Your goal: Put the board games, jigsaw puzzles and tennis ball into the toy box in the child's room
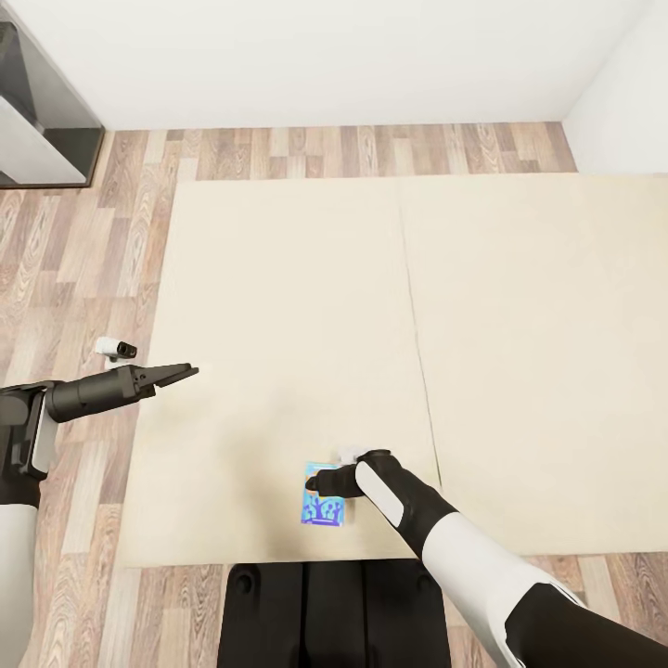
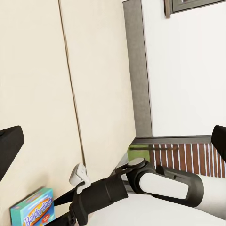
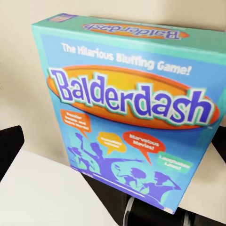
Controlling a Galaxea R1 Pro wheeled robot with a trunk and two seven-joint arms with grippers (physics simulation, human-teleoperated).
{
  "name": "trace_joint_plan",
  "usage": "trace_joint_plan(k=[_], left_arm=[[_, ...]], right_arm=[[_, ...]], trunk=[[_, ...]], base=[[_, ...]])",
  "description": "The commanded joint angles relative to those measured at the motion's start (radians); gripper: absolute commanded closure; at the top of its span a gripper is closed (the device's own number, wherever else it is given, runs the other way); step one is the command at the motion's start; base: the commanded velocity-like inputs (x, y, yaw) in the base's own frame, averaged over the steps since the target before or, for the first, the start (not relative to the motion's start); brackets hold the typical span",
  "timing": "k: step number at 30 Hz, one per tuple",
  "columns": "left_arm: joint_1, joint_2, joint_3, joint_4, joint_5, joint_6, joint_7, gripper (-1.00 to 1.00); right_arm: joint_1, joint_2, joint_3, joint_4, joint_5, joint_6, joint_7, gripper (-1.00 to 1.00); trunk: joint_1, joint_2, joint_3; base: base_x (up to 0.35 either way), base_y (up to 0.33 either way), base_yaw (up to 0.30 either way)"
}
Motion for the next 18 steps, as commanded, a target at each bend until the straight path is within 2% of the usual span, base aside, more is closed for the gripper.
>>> trace_joint_plan(k=[1, 9, 18], left_arm=[[0.000, 0.000, 0.000, 0.000, -0.001, 0.011, -0.004, -1.00], [0.000, 0.001, 0.000, 0.000, -0.001, 0.011, -0.004, -1.00], [0.000, 0.000, 0.000, 0.000, -0.001, 0.011, -0.004, -1.00]], right_arm=[[-0.001, 0.000, 0.003, -0.001, -0.011, 0.002, -0.010, -1.00], [-0.001, 0.000, 0.003, 0.000, -0.011, 0.002, -0.010, -1.00], [-0.001, 0.000, 0.003, 0.000, -0.011, 0.002, -0.010, -1.00]], trunk=[[0.001, -0.002, -0.001], [0.001, -0.002, -0.001], [0.001, -0.002, -0.001]], base=[[0.000, 0.017, 0.000], [0.000, 0.012, 0.000], [0.000, 0.085, 0.000]])
